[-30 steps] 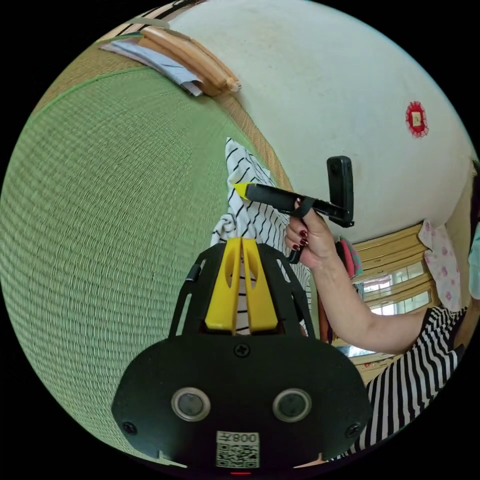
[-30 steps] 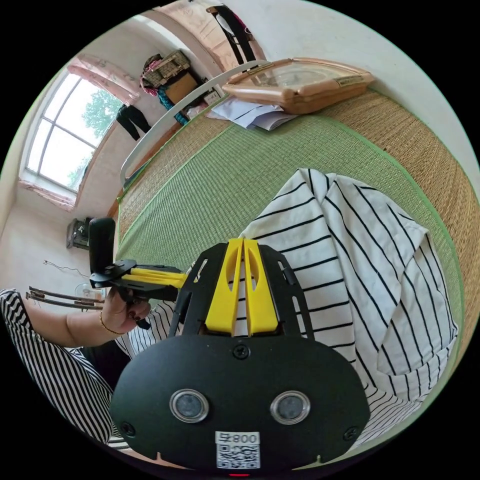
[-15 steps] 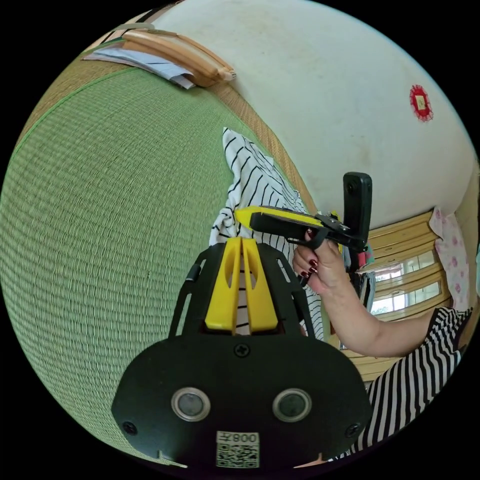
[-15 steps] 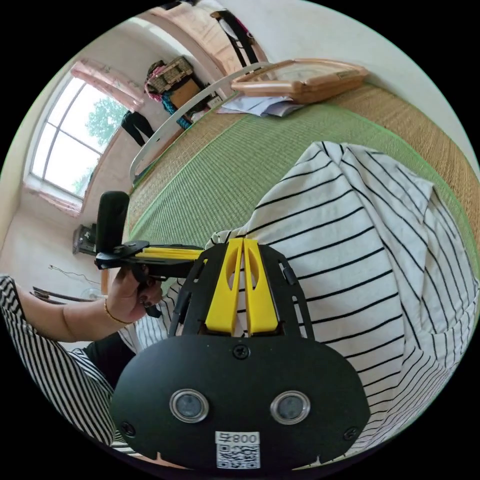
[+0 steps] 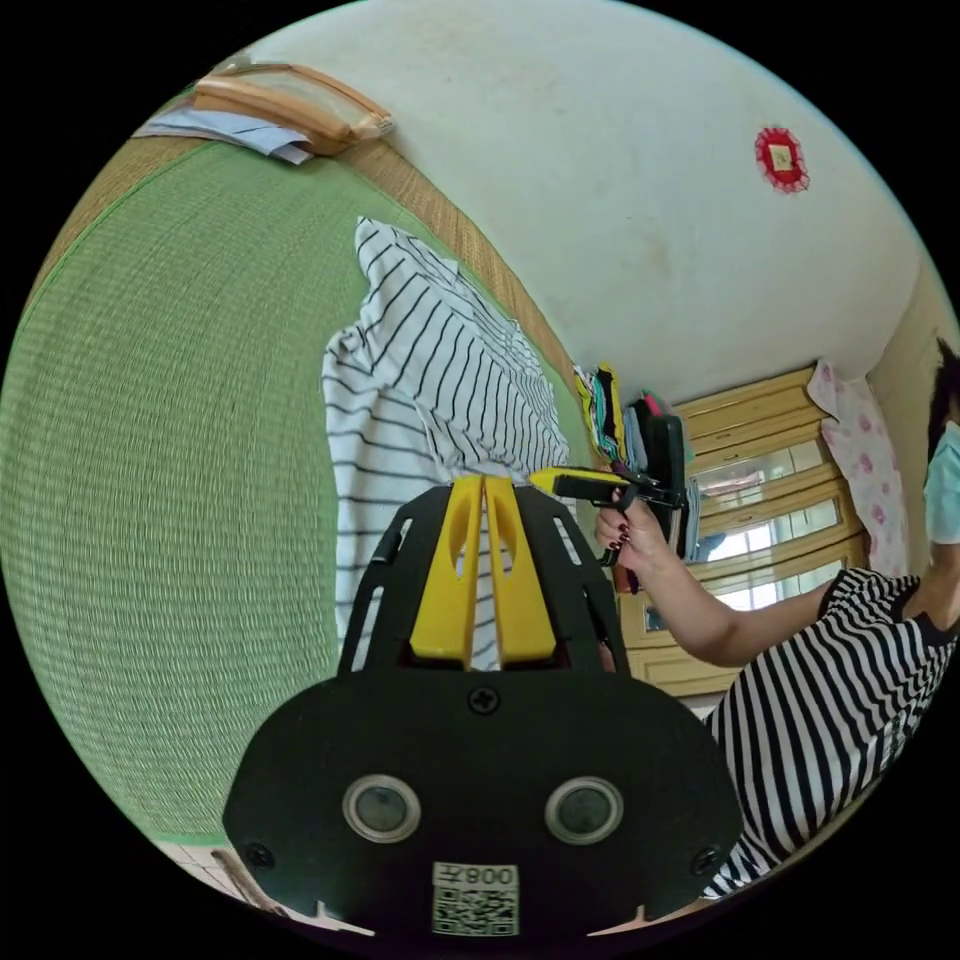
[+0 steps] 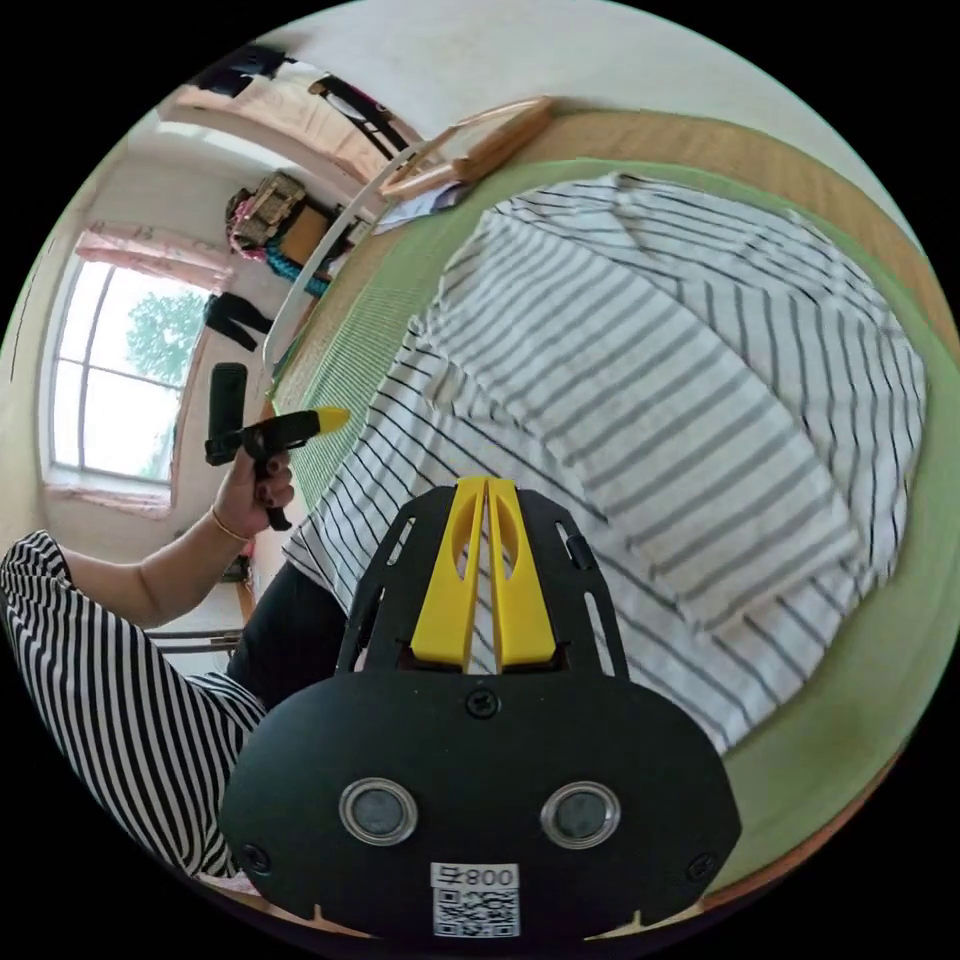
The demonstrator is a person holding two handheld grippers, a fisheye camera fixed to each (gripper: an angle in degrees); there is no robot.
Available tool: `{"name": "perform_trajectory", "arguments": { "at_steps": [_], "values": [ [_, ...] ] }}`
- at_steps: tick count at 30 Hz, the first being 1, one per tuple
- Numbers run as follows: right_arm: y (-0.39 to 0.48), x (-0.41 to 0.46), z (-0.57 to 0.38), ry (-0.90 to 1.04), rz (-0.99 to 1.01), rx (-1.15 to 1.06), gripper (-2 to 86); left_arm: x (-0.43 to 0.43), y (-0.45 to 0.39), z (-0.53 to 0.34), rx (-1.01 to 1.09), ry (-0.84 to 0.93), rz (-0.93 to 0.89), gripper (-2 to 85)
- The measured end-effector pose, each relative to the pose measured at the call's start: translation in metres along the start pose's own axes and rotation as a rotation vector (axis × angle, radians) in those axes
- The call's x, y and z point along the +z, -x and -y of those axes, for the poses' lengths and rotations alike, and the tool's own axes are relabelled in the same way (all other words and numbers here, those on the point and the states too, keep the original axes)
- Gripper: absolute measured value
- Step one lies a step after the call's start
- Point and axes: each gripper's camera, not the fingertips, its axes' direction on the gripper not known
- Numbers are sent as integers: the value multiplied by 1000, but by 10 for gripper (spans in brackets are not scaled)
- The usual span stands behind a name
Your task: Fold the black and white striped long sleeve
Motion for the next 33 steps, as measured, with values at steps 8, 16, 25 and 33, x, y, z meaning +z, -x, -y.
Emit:
{"name": "perform_trajectory", "arguments": {
  "at_steps": [8,16,25,33],
  "values": [
    [-65,-54,-110,-135,-80,195,1,8,-22,-26,-2,24,40,2],
    [-125,-66,-76,-213,-145,185,1,70,-44,70,150,31,156,1],
    [-190,-23,-92,-208,-175,216,1,152,-4,144,86,108,308,2],
    [-204,-24,-139,-260,-115,243,2,160,11,117,67,103,304,2]
  ]
}}
